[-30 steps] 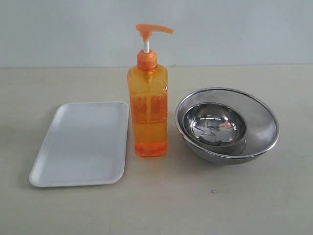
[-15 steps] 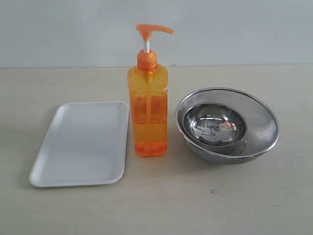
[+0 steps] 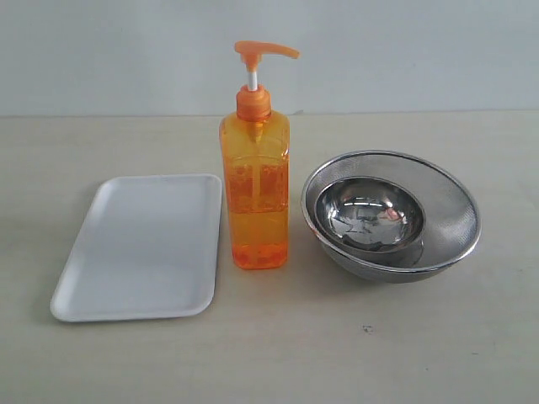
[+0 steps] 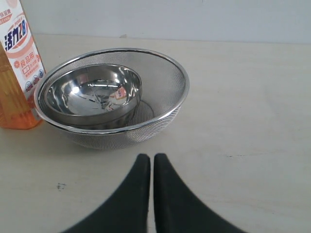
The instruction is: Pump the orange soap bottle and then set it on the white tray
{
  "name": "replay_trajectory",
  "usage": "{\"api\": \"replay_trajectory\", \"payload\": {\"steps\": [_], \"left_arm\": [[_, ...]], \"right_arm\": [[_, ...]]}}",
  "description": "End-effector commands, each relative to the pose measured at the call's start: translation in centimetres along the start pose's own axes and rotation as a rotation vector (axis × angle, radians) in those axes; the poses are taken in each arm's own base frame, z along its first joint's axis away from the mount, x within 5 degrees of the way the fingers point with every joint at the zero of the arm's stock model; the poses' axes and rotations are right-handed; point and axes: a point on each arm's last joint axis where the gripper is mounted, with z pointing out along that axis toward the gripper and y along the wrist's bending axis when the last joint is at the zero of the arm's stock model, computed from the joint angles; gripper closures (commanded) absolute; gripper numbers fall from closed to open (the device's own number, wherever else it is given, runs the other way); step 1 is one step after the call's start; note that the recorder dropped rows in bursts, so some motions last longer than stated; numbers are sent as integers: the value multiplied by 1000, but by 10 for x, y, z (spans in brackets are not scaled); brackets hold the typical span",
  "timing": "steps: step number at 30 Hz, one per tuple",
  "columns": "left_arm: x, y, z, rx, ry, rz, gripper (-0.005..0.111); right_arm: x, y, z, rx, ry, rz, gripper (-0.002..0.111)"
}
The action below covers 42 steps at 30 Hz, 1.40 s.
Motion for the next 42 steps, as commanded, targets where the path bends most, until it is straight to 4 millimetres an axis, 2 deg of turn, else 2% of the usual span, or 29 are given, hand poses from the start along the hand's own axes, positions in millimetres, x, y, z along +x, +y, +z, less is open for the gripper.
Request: {"api": "replay_trajectory", "payload": {"steps": [1,5,13,21,32,42], "left_arm": [[12,0,4,58,56,12,102],[19,-1,13,88,129,37,102],[43,-10,49,125,328,109,102],[64,-16,81,180,387,132,102],[75,-17,91,193,426,159,102],[73,-18,91,207,405,146,102]], "right_arm": [[-1,0,0,4,-14,-1,108],[-1,0,0,4,-14,-1,108],[-1,0,0,4,-14,-1,108],[-1,0,0,4,-14,-1,108],[-1,0,0,3,-14,1,108],[-1,0,0,2,-15,6,108]]}}
